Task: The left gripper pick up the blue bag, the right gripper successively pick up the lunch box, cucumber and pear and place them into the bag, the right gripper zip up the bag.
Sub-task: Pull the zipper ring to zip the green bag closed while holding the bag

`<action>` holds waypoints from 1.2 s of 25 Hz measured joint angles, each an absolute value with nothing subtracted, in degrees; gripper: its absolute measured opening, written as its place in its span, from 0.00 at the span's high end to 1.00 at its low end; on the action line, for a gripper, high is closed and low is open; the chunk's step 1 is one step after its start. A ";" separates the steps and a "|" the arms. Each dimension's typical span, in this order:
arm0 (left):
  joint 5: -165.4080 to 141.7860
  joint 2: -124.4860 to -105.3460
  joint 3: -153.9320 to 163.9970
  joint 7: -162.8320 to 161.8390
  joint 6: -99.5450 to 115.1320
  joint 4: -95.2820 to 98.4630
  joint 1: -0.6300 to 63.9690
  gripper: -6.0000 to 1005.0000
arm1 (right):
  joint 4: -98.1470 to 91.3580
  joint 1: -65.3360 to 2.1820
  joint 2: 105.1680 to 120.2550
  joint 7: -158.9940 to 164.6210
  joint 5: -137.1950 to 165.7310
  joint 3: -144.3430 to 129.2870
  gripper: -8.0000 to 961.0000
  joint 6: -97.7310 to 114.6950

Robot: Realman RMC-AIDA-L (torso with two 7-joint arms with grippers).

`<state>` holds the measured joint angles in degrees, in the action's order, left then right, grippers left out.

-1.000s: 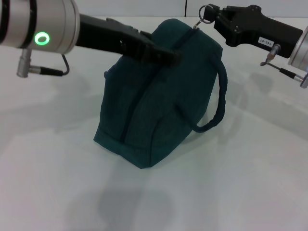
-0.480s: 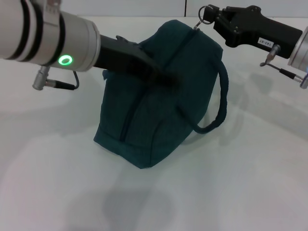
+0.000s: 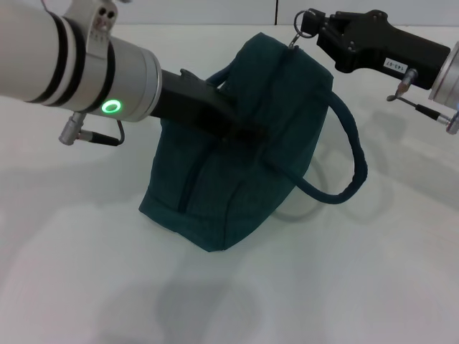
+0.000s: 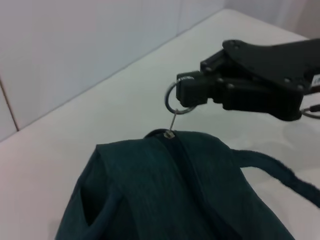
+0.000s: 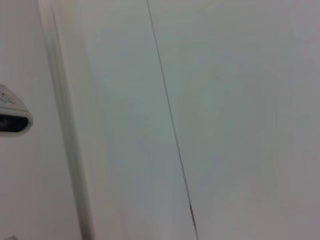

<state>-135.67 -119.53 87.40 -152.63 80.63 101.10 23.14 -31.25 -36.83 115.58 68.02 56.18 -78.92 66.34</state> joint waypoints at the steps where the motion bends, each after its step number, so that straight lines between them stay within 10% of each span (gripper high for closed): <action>1: -135.67 -119.54 87.41 -152.46 80.63 101.02 23.09 0.21 | -31.23 -36.83 115.58 68.02 56.17 -78.92 0.96 66.42; 14: -135.71 -119.63 87.10 -150.60 80.53 100.86 22.36 0.72 | -31.17 -35.67 115.57 68.09 56.01 -78.32 0.96 66.54; 30: -135.02 -119.69 87.01 -149.73 79.71 101.11 21.44 0.84 | -25.82 -35.24 115.50 69.30 51.03 -75.36 0.96 68.29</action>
<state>-135.02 -119.69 87.01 -149.73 79.71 101.11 21.44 -25.82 -35.24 115.50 69.31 51.03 -75.36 68.29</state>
